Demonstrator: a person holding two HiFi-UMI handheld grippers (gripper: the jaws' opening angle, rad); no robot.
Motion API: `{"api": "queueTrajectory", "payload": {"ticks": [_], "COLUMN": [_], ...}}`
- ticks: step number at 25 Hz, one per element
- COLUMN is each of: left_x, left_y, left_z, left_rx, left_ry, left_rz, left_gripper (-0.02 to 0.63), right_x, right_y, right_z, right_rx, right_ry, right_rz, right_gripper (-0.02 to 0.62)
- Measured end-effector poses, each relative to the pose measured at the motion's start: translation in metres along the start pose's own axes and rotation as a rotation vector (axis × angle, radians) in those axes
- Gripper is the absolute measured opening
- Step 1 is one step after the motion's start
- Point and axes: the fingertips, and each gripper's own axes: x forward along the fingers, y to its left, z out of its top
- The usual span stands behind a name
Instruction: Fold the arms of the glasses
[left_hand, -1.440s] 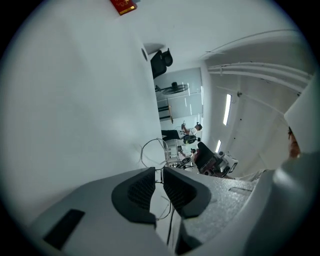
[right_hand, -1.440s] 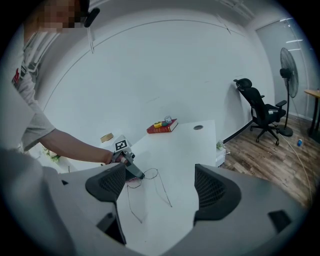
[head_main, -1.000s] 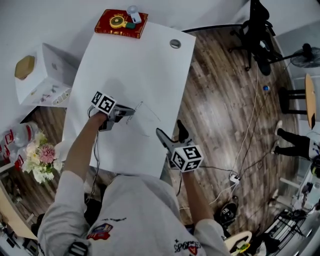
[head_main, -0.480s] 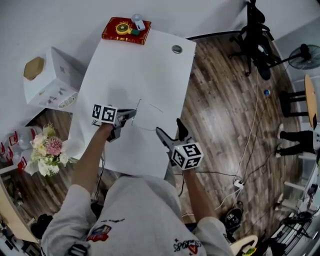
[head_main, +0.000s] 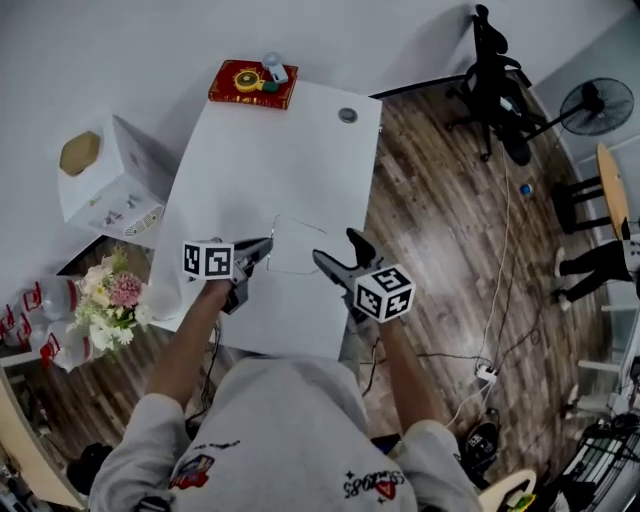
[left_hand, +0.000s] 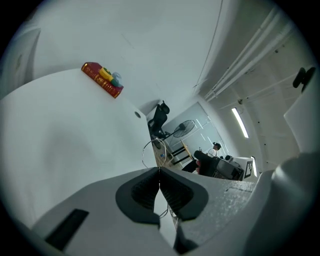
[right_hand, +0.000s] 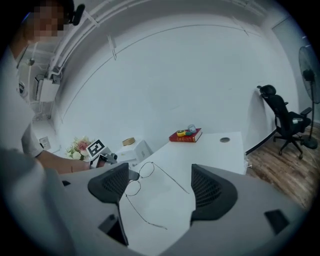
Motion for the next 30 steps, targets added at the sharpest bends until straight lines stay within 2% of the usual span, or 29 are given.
{"api": "queueTrajectory", "payload": {"ticks": [2, 5, 8, 10, 13, 18, 21, 23, 24, 26, 30], "left_x": [-0.01, -0.024, -0.034, -0.043, -0.052, -0.059, -0.058, -0.058, -0.058, -0.056, -0.053], "left_y": [-0.01, -0.019, -0.02, -0.015, -0.008, -0.008, -0.01, -0.011, -0.012, -0.013, -0.014], "left_z": [-0.002, -0.004, 0.004, 0.013, 0.025, 0.036, 0.038, 0.037, 0.036, 0.034, 0.033], "left_rx": [0.011, 0.018, -0.012, -0.044, -0.091, -0.137, -0.173, -0.194, -0.204, -0.221, -0.241], "left_ry": [-0.013, -0.048, -0.121, -0.185, -0.265, -0.334, -0.359, -0.369, -0.371, -0.369, -0.368], "left_rz": [-0.001, 0.013, 0.016, 0.027, 0.043, 0.051, 0.04, 0.032, 0.025, 0.011, -0.004], "left_gripper": [0.006, 0.006, 0.006, 0.006, 0.006, 0.006, 0.006, 0.006, 0.008, 0.006, 0.006], "right_x": [0.001, -0.003, -0.007, -0.006, -0.004, 0.007, 0.013, 0.013, 0.014, 0.017, 0.024], "right_y": [0.008, 0.015, 0.019, 0.021, 0.021, 0.022, 0.033, 0.026, 0.02, 0.014, 0.015], "right_z": [0.004, 0.007, 0.006, 0.001, -0.012, -0.039, -0.045, -0.063, -0.069, -0.07, -0.068], "right_rx": [0.013, 0.025, 0.046, 0.104, 0.255, 0.523, 0.785, 0.988, 1.043, 1.099, 1.143], "right_ry": [0.014, 0.012, 0.001, -0.014, -0.046, -0.092, -0.171, -0.181, -0.199, -0.247, -0.279], "right_rz": [0.046, 0.057, 0.049, 0.05, 0.043, 0.058, 0.147, 0.085, 0.066, 0.071, 0.104], "right_gripper": [0.364, 0.353, 0.351, 0.35, 0.349, 0.317, 0.255, 0.249, 0.224, 0.186, 0.112]}}
